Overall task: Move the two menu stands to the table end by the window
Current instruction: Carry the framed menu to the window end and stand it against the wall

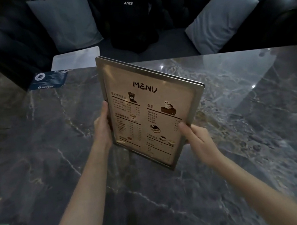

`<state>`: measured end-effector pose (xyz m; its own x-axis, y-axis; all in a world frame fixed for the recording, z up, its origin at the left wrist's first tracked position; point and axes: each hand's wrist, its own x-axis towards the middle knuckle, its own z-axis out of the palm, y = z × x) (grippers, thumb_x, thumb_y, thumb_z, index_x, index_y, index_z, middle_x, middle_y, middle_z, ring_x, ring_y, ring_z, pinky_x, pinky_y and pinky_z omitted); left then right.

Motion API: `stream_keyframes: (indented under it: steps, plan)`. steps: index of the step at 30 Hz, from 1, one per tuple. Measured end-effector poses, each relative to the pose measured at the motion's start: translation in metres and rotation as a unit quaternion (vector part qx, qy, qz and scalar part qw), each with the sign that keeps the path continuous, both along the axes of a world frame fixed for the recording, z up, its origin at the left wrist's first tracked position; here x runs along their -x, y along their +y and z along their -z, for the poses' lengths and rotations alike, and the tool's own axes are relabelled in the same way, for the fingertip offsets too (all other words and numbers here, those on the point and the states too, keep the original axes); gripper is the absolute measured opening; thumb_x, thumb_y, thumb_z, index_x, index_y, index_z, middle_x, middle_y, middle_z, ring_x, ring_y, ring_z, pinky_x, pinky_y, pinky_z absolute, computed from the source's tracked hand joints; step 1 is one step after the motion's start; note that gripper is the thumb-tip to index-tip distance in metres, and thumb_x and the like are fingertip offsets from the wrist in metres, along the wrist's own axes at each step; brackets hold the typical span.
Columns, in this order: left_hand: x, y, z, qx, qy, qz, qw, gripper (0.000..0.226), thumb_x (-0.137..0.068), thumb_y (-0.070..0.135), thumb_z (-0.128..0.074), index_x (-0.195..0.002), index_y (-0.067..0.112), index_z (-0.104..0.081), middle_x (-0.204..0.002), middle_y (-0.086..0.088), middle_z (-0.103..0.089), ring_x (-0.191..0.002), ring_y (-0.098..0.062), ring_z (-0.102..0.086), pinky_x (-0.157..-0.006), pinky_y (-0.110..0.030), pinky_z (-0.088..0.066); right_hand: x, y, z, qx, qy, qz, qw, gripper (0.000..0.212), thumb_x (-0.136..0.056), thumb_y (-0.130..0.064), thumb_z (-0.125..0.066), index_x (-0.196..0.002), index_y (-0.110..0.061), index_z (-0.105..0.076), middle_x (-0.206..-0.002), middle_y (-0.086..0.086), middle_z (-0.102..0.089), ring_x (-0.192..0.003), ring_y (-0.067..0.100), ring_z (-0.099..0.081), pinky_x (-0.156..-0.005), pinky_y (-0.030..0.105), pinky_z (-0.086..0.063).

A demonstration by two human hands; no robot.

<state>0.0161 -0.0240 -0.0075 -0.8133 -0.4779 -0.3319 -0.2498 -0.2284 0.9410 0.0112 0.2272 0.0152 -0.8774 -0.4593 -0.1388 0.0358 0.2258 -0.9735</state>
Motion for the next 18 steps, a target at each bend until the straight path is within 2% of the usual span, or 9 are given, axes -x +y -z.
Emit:
stream_keyframes:
  steps: [2, 4, 5, 7, 10, 12, 14, 16, 18]
  plan:
    - [0.001, 0.0, -0.001, -0.012, 0.007, 0.011, 1.0, 0.052, -0.074, 0.066, -0.051, -0.089, 0.022, -0.073, -0.099, -0.006, -0.073, -0.089, -0.017, -0.071, -0.072, -0.029, -0.056, -0.002, -0.002, 0.0, -0.006, 0.017, 0.004, 1.0, 0.06, -0.071, -0.08, -0.032, -0.098, -0.036, -0.063, -0.089, -0.022, -0.072, -0.095, 0.005, -0.067, -0.08, 0.027, -0.056]
    - [0.001, -0.001, -0.001, -0.015, 0.016, 0.018, 1.0, 0.054, -0.078, 0.064, -0.049, -0.098, 0.02, -0.072, -0.112, -0.013, -0.069, -0.102, -0.024, -0.068, -0.082, -0.036, -0.055, -0.003, -0.004, 0.002, -0.014, 0.026, 0.005, 1.0, 0.076, -0.071, -0.081, -0.028, -0.108, -0.024, -0.064, -0.099, -0.012, -0.072, -0.096, 0.009, -0.067, -0.082, 0.035, -0.057]
    - [0.001, -0.001, -0.002, -0.02, 0.023, 0.014, 0.999, 0.059, -0.078, 0.065, -0.05, -0.105, 0.016, -0.07, -0.118, -0.016, -0.066, -0.107, -0.027, -0.065, -0.088, -0.04, -0.053, -0.003, -0.003, 0.002, -0.017, 0.029, 0.004, 0.999, 0.078, -0.073, -0.08, -0.027, -0.109, -0.021, -0.063, -0.102, -0.006, -0.072, -0.096, 0.011, -0.067, -0.082, 0.039, -0.057]
    - [0.001, 0.0, -0.005, -0.04, 0.036, 0.012, 0.998, 0.071, -0.073, 0.067, -0.054, -0.115, 0.01, -0.065, -0.124, -0.019, -0.063, -0.113, -0.03, -0.062, -0.096, -0.045, -0.049, -0.002, -0.002, 0.003, -0.022, 0.038, 0.004, 0.999, 0.07, -0.077, -0.075, -0.027, -0.107, -0.023, -0.063, -0.102, 0.002, -0.072, -0.094, 0.017, -0.068, -0.081, 0.045, -0.057]
    - [0.001, 0.004, -0.006, -0.065, 0.038, -0.003, 0.997, 0.073, -0.069, 0.066, -0.056, -0.115, 0.01, -0.064, -0.125, -0.017, -0.063, -0.114, -0.029, -0.061, -0.101, -0.05, -0.045, -0.001, 0.001, 0.004, -0.023, 0.04, 0.003, 0.999, 0.055, -0.079, -0.068, -0.029, -0.098, -0.029, -0.063, -0.095, 0.008, -0.073, -0.088, 0.028, -0.068, -0.077, 0.052, -0.055]
    - [0.002, 0.005, -0.005, -0.081, 0.04, -0.01, 0.996, 0.069, -0.069, 0.064, -0.057, -0.113, 0.012, -0.066, -0.124, -0.016, -0.063, -0.113, -0.028, -0.062, -0.102, -0.051, -0.044, 0.001, 0.001, 0.001, -0.024, 0.042, -0.003, 0.999, 0.058, -0.079, -0.069, -0.029, -0.096, -0.027, -0.065, -0.094, 0.007, -0.074, -0.088, 0.026, -0.069, -0.077, 0.05, -0.056]
    - [0.003, 0.007, -0.005, -0.085, 0.04, -0.013, 0.996, 0.07, -0.067, 0.064, -0.059, -0.114, 0.012, -0.066, -0.123, -0.015, -0.064, -0.112, -0.027, -0.063, -0.102, -0.05, -0.044, 0.003, 0.004, -0.001, -0.02, 0.039, -0.004, 0.999, 0.054, -0.08, -0.069, -0.03, -0.094, -0.029, -0.064, -0.094, 0.0, -0.073, -0.089, 0.018, -0.07, -0.075, 0.041, -0.058]
    - [0.005, 0.011, -0.007, -0.09, 0.035, -0.017, 0.995, 0.076, -0.062, 0.066, -0.065, -0.114, 0.011, -0.066, -0.121, -0.014, -0.066, -0.111, -0.026, -0.064, -0.102, -0.049, -0.045, 0.006, 0.008, -0.004, 0.001, 0.025, 0.001, 1.0, 0.042, -0.087, -0.059, -0.032, -0.093, -0.031, -0.063, -0.093, -0.01, -0.07, -0.088, 0.008, -0.069, -0.072, 0.027, -0.058]
    - [0.008, 0.014, -0.011, -0.105, 0.032, -0.027, 0.994, 0.08, -0.054, 0.066, -0.071, -0.112, 0.011, -0.068, -0.118, -0.013, -0.068, -0.109, -0.025, -0.066, -0.101, -0.048, -0.046, 0.007, 0.013, -0.009, 0.019, 0.017, 0.004, 1.0, 0.044, -0.085, -0.051, -0.031, -0.096, -0.024, -0.064, -0.091, -0.011, -0.07, -0.085, 0.004, -0.069, -0.068, 0.02, -0.056]
